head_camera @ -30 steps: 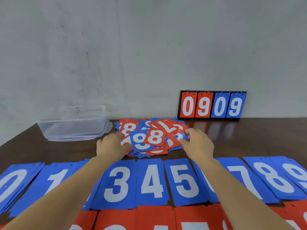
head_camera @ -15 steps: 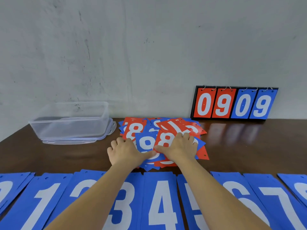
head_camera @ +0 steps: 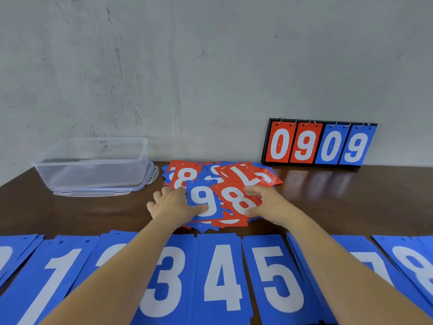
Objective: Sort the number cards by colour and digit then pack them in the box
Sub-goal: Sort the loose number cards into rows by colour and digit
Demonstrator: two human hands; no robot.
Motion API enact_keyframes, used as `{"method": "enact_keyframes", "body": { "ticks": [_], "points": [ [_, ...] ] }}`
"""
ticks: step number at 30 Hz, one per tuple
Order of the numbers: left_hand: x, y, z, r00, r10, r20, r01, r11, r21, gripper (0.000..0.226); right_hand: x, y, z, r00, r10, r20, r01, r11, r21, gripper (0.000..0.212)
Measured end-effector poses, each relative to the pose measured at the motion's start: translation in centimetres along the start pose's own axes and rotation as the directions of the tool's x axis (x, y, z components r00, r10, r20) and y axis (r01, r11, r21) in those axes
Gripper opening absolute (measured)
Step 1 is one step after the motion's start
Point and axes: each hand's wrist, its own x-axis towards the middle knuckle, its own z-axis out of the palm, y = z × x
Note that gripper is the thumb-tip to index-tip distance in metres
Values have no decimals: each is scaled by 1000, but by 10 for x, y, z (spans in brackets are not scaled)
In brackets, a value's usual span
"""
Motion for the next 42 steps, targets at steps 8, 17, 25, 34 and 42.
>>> {"method": "enact_keyframes", "body": {
  "ticks": [8, 17, 25, 34, 42],
  "points": [
    [0, 1, 1, 1000, -25, -5, 24, 997, -71, 88, -5, -24, 17, 940, 208, -272, -301, 879, -369, 87],
    [-7, 5, 0, 980, 8, -198, -41, 986, -161, 43, 3, -31, 15, 921, 290, -261, -353, 904, -243, 88],
    [-5, -12, -15, 967, -9, -254, -117, 873, -474, 28, -3, -41, 10, 916, 223, -333, -255, 965, -56, 46],
    [-23, -15, -25, 968, -29, -248, -137, 768, -626, 38, -33, -53, -12, 906, 279, -320, -170, 929, 327, 29],
    [-50, 15, -21, 975, 56, -216, -199, 658, -726, 39, -107, -36, -42, 894, 291, -341, -145, 908, 393, 26]
  ]
}}
